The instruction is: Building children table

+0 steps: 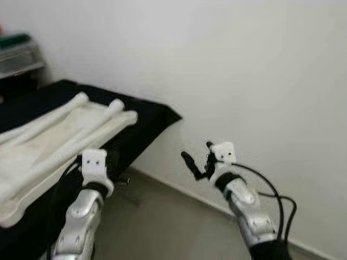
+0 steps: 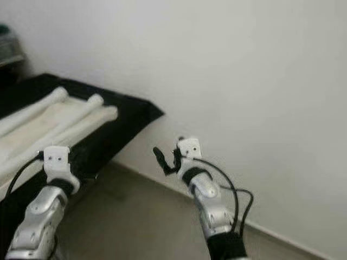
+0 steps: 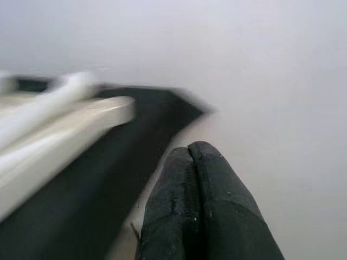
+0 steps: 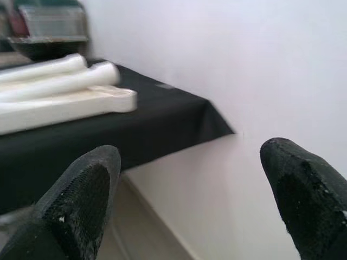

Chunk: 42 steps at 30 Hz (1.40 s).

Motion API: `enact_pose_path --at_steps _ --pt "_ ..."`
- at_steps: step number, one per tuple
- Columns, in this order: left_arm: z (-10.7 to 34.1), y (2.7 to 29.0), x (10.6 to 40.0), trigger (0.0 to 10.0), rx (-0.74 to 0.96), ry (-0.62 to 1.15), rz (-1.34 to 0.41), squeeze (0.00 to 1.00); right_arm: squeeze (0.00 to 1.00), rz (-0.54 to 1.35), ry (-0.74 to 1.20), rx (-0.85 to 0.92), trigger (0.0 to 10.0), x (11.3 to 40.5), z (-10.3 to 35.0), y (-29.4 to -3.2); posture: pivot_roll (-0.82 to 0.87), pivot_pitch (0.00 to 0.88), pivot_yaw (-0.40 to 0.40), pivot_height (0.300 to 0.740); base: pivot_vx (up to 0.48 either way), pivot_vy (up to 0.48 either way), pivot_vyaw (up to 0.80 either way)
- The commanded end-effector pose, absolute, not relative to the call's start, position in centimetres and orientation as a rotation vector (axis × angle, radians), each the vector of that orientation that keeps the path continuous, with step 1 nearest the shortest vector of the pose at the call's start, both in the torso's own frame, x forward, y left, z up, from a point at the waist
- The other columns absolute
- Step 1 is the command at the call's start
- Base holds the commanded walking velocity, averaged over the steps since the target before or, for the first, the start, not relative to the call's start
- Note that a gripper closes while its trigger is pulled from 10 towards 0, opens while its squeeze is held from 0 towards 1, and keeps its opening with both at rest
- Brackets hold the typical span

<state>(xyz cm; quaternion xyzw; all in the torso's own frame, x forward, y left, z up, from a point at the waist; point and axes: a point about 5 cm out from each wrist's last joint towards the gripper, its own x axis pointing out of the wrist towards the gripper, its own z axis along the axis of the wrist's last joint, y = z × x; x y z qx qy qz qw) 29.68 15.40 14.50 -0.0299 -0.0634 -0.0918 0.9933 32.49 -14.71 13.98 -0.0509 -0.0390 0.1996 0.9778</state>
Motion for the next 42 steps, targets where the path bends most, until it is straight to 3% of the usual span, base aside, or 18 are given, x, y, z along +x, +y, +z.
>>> enact_pose_path --at_steps 1,28,42 --pt "14.9 16.5 29.5 10.0 -0.052 -0.129 -0.151 0.00 0.00 0.499 -0.132 -0.083 10.0 32.6 15.3 -12.8 -0.05 0.000 0.023 0.740 0.375 0.000 0.80" --pt "14.5 15.6 29.3 10.0 -0.042 -0.108 -0.167 0.00 0.00 0.591 -0.193 -0.070 10.0 32.9 17.0 -11.5 -0.04 0.000 0.006 0.740 0.367 0.000 0.80" --pt "14.6 15.6 29.3 10.0 -0.055 -0.118 -0.159 0.00 0.00 0.592 -0.195 -0.062 10.0 33.0 17.1 -11.3 -0.05 0.000 0.007 0.740 0.229 0.000 0.00"
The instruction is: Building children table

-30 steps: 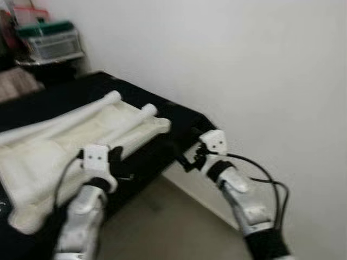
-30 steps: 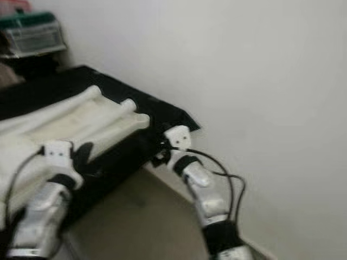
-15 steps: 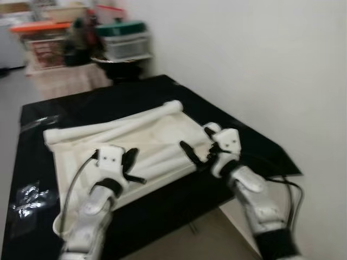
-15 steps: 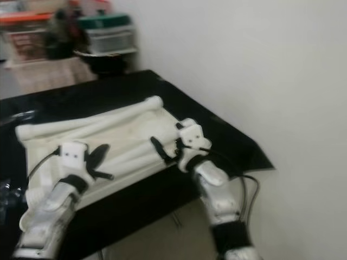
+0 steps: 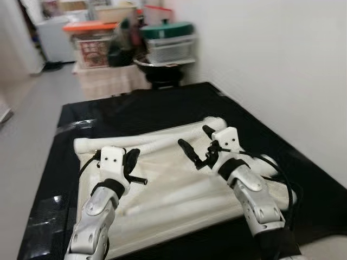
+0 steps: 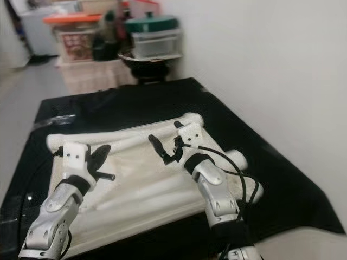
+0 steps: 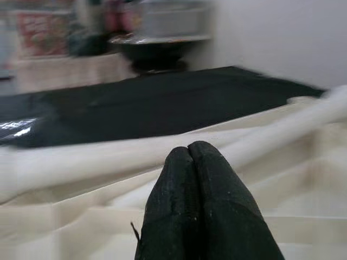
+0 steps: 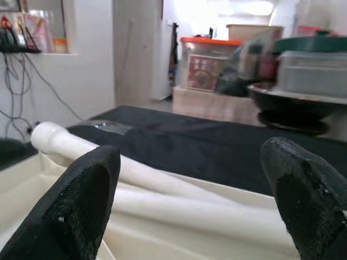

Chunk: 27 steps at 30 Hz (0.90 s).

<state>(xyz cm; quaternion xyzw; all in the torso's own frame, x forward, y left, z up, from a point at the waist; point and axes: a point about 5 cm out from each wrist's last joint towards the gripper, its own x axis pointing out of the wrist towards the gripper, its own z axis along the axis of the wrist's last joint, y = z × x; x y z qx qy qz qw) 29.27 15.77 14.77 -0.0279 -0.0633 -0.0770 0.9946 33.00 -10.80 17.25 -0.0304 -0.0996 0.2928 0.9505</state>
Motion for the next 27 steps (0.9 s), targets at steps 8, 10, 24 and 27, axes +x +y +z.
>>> enact_pose_path --at_steps 8,10,24,27 --pt "14.5 15.7 29.2 10.0 -0.059 -0.111 -0.155 0.00 0.00 0.613 -0.198 -0.080 10.0 32.7 17.0 -11.2 -0.05 0.000 0.010 0.740 0.000 -0.346 0.00" --pt "14.4 15.6 29.2 10.0 -0.060 -0.109 -0.157 0.00 0.00 0.656 -0.209 -0.114 10.0 32.4 17.2 -11.1 -0.05 0.000 0.011 0.740 0.000 -0.461 0.40" --pt "13.5 14.7 29.1 10.0 -0.077 -0.051 -0.198 0.00 0.00 0.775 -0.204 -0.213 10.0 31.6 17.3 -10.9 -0.05 0.000 0.014 0.740 0.000 -0.195 0.80" --pt "13.1 13.9 28.7 10.0 -0.086 -0.036 -0.258 0.00 0.00 0.821 -0.164 -0.277 10.0 31.4 17.1 -11.3 -0.05 0.000 0.016 0.740 0.000 0.000 0.80"
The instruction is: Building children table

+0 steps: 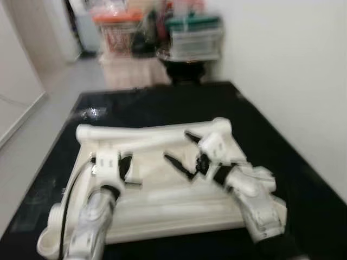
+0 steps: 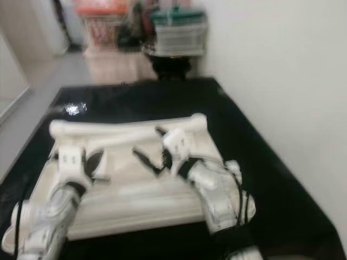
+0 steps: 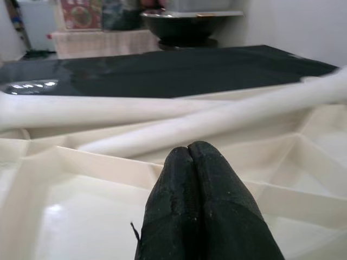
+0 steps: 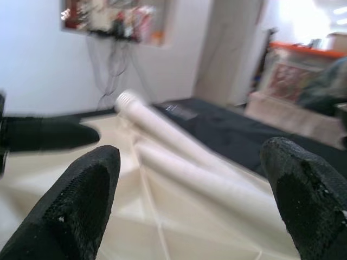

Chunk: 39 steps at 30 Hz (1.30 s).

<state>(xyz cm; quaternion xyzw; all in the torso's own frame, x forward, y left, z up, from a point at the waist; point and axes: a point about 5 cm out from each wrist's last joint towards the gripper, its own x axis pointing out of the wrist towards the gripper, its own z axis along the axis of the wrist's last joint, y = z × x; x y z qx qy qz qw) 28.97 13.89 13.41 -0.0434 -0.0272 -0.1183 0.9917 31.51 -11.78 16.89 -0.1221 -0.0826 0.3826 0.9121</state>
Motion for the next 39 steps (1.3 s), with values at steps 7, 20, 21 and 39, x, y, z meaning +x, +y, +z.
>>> enact_pose_path --at_steps 7,20,21,39 --pt "12.9 13.0 28.2 10.0 -0.085 -0.027 -0.338 0.00 0.00 0.920 -0.042 -0.461 10.0 30.9 16.9 -12.9 -0.05 0.000 0.020 0.740 0.000 0.000 0.23" --pt "13.0 13.5 28.1 10.0 -0.042 -0.036 -0.321 0.00 0.00 1.010 0.238 -0.969 10.0 32.2 21.1 -17.2 -0.04 0.000 -0.002 0.740 0.000 0.000 0.00" --pt "12.9 13.5 28.0 10.0 -0.040 -0.032 -0.323 0.00 0.00 1.026 0.255 -0.969 10.0 32.5 22.6 -17.3 -0.03 0.000 -0.005 0.740 0.000 0.000 0.00" --pt "12.9 12.1 27.4 10.0 -0.027 -0.046 -0.420 0.00 0.00 1.093 0.823 -1.187 10.0 33.9 22.8 -20.5 -0.04 0.000 -0.036 0.740 0.000 0.000 0.00"
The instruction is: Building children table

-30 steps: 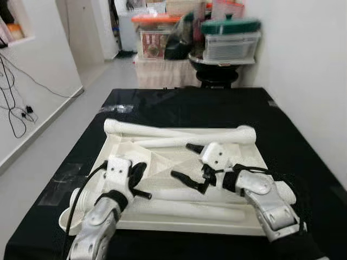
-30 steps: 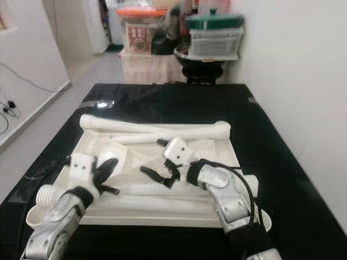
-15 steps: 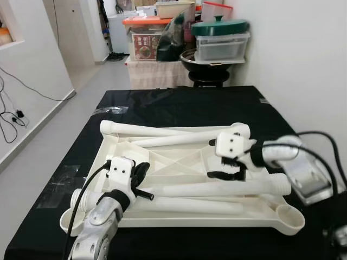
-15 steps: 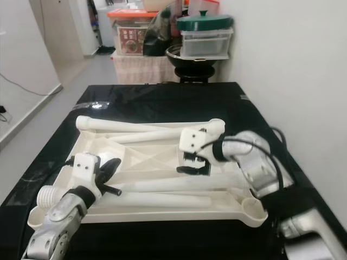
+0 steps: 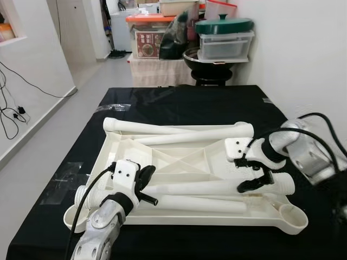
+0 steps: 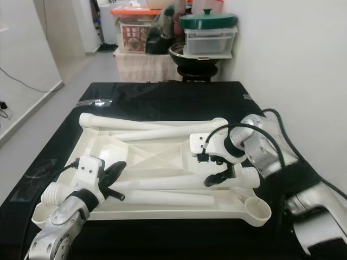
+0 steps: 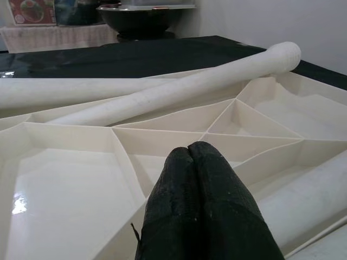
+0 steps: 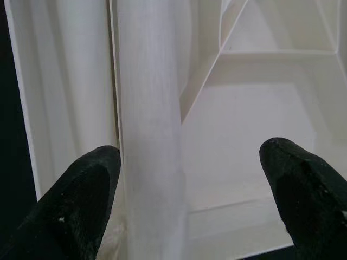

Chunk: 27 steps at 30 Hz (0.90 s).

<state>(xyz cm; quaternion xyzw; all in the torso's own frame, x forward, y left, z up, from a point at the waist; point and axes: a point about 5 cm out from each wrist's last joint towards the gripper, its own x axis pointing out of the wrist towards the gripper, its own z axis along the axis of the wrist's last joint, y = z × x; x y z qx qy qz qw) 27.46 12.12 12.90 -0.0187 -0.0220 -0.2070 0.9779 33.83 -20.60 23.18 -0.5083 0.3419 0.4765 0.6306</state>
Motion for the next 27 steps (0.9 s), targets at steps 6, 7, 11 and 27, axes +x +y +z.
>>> enact_pose_path --at_steps 6,7,11,27 --pt "12.8 11.9 27.4 10.0 -0.028 -0.049 -0.420 0.00 0.00 1.035 0.922 -1.212 10.0 34.7 22.0 -21.0 -0.04 0.000 -0.043 0.740 0.000 0.000 0.00" --pt "12.9 11.9 27.4 10.0 -0.026 -0.050 -0.421 0.00 0.00 1.033 0.945 -1.222 10.0 34.9 21.7 -21.1 -0.04 0.000 -0.045 0.740 0.000 0.000 0.00" --pt "12.9 12.0 27.3 10.0 -0.024 -0.052 -0.419 0.00 0.00 1.039 0.984 -1.240 10.0 35.1 21.2 -21.1 -0.04 0.000 -0.045 0.740 0.000 0.000 0.00" --pt "13.0 12.0 27.2 10.0 -0.026 -0.056 -0.406 0.00 0.00 1.014 1.052 -1.312 0.0 35.5 20.5 -21.5 -0.04 0.000 -0.046 0.740 0.000 0.000 0.00"
